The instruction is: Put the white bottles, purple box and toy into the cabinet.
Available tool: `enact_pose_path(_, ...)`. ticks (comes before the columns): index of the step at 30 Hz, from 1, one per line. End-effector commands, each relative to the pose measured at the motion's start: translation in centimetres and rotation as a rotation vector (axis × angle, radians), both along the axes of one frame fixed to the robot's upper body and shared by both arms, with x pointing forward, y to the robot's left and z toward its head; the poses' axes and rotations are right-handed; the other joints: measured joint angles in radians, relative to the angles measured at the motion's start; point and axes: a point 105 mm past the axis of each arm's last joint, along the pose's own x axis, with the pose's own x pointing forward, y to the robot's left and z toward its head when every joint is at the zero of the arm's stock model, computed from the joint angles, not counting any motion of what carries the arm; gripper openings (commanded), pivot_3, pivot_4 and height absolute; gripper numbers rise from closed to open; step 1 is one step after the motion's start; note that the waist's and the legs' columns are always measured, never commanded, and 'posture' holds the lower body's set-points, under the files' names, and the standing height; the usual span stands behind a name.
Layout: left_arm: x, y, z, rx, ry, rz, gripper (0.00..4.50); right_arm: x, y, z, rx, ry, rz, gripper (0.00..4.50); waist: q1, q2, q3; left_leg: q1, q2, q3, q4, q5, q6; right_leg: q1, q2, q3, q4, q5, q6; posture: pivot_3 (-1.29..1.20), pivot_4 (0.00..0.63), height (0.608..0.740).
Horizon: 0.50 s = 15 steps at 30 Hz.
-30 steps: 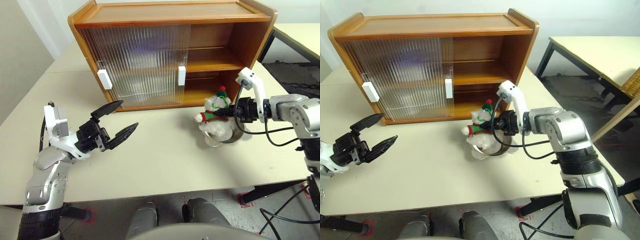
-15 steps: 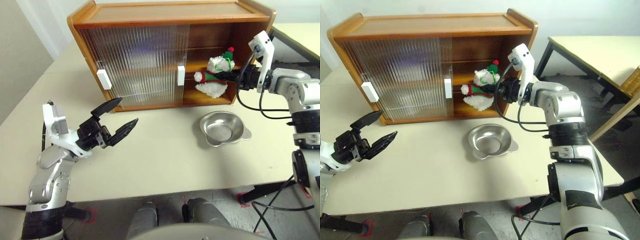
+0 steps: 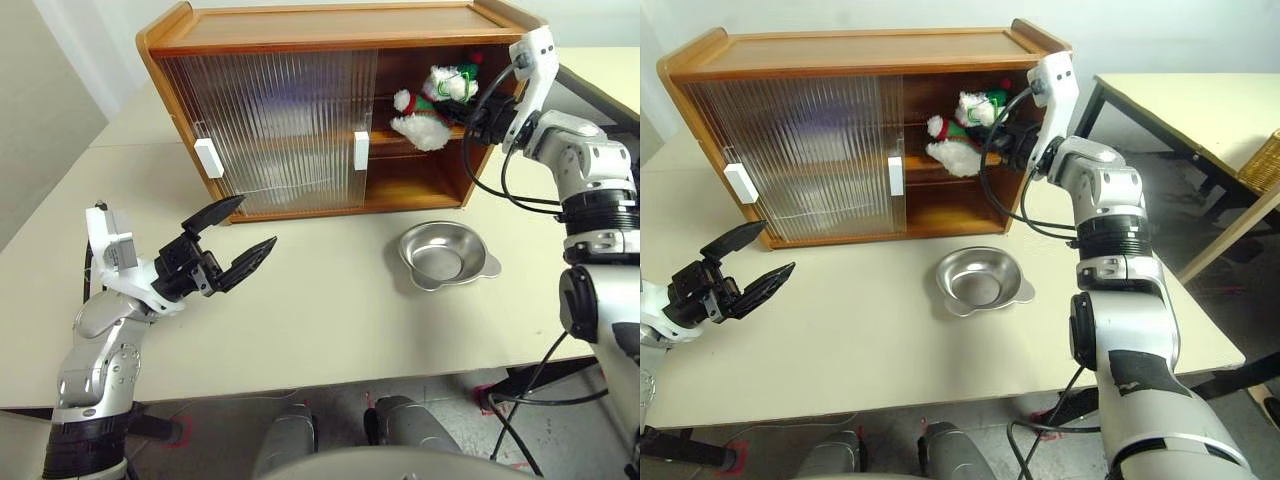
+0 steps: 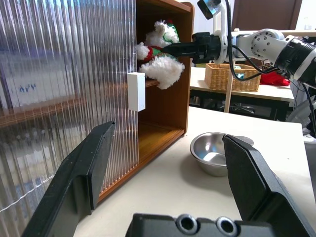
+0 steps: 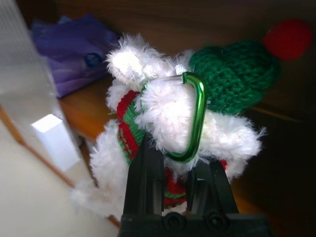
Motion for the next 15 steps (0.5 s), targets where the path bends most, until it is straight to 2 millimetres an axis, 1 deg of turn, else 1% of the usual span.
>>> enact_pose_path(1, 0.2, 0.0, -0.2, 0.008, 0.007, 0.002, 4.5, 0.7, -0.4, 1.6, -0.058, -0.107, -0.061, 0.29, 0.0, 0.0, 0.0, 0.0, 0.0, 0.0, 0.0, 0.0, 0.001, 0.0, 0.0, 0.0, 0.0, 0.002, -0.003, -0.09, 0.0, 0.74)
enact_pose_path(7, 0.3, 0.1, -0.2, 0.01, 0.006, 0.007, 4.5, 1.0, 0.5, 0.8, -0.152, -0.139, -0.042, 0.28, 0.001, 0.0, 0.0, 0.0, 0.0, 0.0, 0.001, 0.004, 0.007, 0.0, 0.0, 0.001, -0.001, 0.003, 0.002, -0.09, 0.0, 0.74)
enact_pose_path(8, 0.2, 0.1, -0.2, 0.009, 0.006, 0.008, 4.5, 1.1, 0.7, 1.0, -0.152, -0.154, -0.045, 0.28, 0.001, 0.0, 0.0, 0.0, 0.0, 0.0, 0.001, 0.005, 0.008, 0.0, 0.0, 0.001, -0.001, 0.004, 0.001, -0.09, 0.0, 0.74)
enact_pose_path(11, 0.2, 0.1, -0.1, 0.007, 0.006, 0.008, 4.5, 1.4, 1.3, 2.4, -0.106, -0.194, -0.055, 0.28, -0.002, 0.0, 0.0, 0.001, 0.0, 0.0, 0.0, 0.006, 0.009, -0.001, 0.0, 0.001, 0.0, 0.006, 0.0, -0.09, 0.002, 0.74)
enact_pose_path(15, 0.2, 0.2, -0.1, 0.007, 0.008, 0.013, 4.5, 1.6, 1.4, 2.6, -0.1, -0.198, -0.056, 0.27, -0.002, 0.001, 0.0, 0.001, 0.001, -0.001, -0.001, 0.006, 0.009, -0.003, 0.0, 0.0, 0.0, 0.008, -0.002, -0.08, 0.002, 0.74)
